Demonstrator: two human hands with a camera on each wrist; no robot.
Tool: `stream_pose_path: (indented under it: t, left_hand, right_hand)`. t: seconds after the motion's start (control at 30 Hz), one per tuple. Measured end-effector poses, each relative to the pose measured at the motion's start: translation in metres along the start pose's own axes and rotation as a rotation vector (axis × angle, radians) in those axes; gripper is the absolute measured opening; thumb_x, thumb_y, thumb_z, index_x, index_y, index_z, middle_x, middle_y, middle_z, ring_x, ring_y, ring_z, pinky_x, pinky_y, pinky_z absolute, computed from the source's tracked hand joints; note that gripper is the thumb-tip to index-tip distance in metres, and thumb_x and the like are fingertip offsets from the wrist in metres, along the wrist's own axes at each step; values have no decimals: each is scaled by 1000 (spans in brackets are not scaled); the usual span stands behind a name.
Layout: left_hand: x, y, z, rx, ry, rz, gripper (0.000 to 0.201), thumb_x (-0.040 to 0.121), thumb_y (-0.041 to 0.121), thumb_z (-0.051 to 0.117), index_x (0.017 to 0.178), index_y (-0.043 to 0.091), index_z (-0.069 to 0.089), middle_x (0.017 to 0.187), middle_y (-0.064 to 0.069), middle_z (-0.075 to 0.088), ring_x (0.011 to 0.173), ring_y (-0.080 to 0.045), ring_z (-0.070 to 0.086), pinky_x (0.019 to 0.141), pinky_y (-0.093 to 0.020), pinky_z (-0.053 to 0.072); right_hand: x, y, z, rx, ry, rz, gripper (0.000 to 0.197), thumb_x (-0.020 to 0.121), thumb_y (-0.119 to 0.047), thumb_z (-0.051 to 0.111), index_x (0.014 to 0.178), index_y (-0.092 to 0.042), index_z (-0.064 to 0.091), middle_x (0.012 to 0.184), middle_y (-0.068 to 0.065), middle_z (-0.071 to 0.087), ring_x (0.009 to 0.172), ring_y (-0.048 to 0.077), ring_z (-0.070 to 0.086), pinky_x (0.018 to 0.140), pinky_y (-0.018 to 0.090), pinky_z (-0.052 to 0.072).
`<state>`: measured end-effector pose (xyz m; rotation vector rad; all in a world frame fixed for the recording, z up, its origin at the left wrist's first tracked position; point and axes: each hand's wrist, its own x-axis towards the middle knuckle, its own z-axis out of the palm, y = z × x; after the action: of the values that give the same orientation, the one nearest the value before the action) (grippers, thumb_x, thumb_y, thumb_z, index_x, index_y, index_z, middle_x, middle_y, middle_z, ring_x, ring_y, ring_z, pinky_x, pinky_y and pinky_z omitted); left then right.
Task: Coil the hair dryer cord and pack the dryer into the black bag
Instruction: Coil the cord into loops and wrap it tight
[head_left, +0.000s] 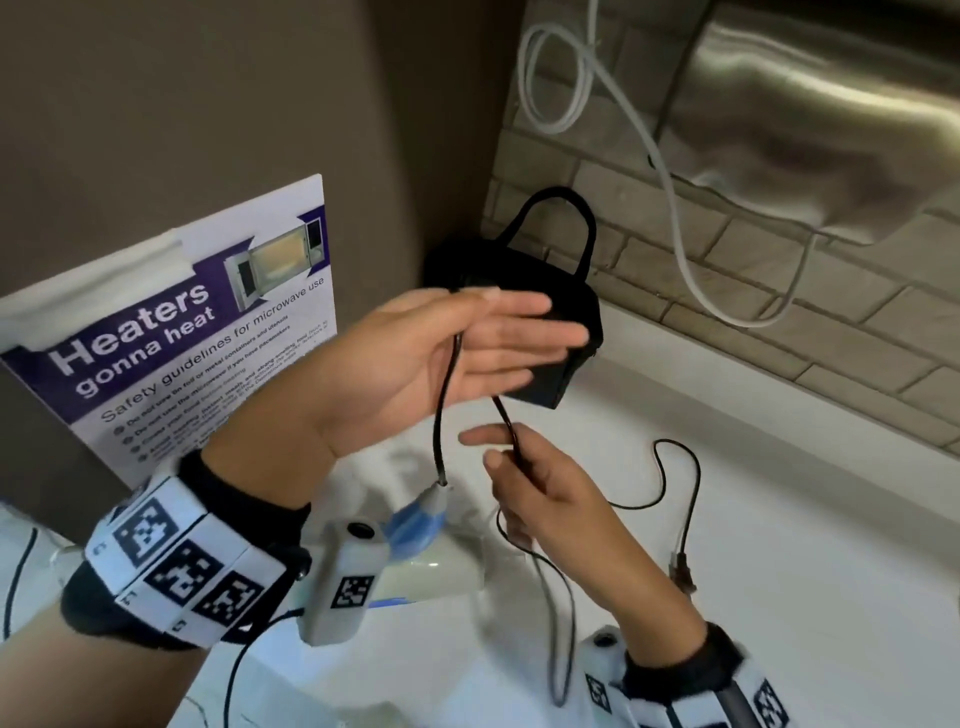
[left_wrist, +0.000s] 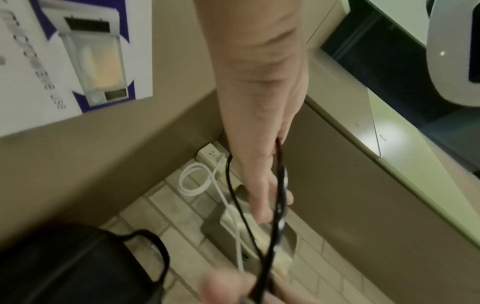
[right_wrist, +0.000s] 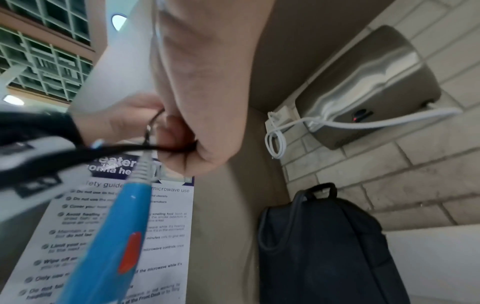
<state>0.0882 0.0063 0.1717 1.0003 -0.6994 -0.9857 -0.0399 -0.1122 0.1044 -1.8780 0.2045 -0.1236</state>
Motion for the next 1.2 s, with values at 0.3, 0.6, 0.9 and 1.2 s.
stream_pose_path:
  t: [0.3,0.6,0.9,1.2]
  left_hand:
    - [13,5,-28,97,169,44,40,104,18,24,137,5,42,128,-13,64,122,-26,58,107,-54,36]
    - [11,-13,-1,43,-194,-158,49,97,36,32,127,2,51,119,-21,66,115,-38,60,102,-51,43]
    - [0,-18,11,-134,-558,-153,37,97,21,43,125,0,52,118,-22,64,115,-38,58,102,-50,44]
    - [13,-14,-17,-285,-73,170,41,94,-4,32,133,-2,45,135,-19,56,127,-32,51,108,-44,37]
  right_hand:
    - [-60,-33,-22,-480,13,-173,19,98,-33,45,99,-33,64,69,-29,58,64,-4,55,59,6,35]
    - [-26,-102,-62,-626,370,-521,13,93,-25,57,86,-20,67,62,-24,49,61,-8,50,57,3,31]
    - [58,-69,-47,-457,337,-320,21,92,-27,55,76,-16,65,69,-8,64,67,2,58,66,30,48]
    - [17,17,-1,-691,-20,-100,20,98,-17,38,105,-26,54,82,-10,65,71,17,58,68,32,47]
